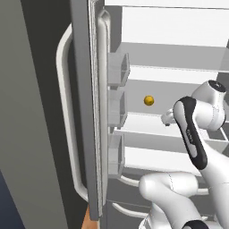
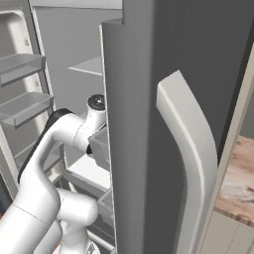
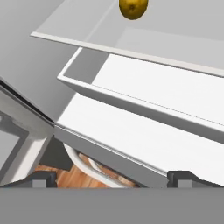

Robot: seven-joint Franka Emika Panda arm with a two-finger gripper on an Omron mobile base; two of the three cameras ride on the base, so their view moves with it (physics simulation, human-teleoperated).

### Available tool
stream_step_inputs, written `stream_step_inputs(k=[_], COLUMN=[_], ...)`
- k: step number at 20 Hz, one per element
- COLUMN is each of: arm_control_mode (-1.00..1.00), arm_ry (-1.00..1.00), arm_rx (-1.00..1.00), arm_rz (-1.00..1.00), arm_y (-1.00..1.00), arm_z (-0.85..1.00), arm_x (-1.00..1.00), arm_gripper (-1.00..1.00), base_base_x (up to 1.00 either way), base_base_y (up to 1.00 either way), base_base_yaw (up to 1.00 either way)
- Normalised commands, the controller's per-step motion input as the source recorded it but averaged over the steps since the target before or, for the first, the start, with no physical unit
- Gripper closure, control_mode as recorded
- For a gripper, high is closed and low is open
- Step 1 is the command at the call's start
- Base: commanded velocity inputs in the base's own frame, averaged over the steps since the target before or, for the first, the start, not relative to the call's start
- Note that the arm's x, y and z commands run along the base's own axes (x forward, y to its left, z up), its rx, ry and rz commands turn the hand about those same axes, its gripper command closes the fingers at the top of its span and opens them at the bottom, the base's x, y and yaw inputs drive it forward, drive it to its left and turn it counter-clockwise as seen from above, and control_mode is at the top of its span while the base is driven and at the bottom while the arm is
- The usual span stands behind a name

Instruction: Take the cheese, chicken drumstick, and lemon from the fridge and place them on the plate on the dining counter to create an appetizer plate.

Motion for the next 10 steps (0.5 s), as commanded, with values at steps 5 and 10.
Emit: stream_step_inputs(k=[5,10], arm_control_mode=[-1.0,-1.0], arm_ry=[0.0,0.0], arm_rx=[0.0,0.0], arm_rz=[0.0,0.0], arm_y=[0.0,0.0], arm_z=[0.0,0.0], arm_x=[0.48,0.6], arm_gripper=[-1.0,-1.0], base_base_x=[0.0,0.0], base_base_y=[0.0,0.0], base_base_yaw=[0.0,0.0])
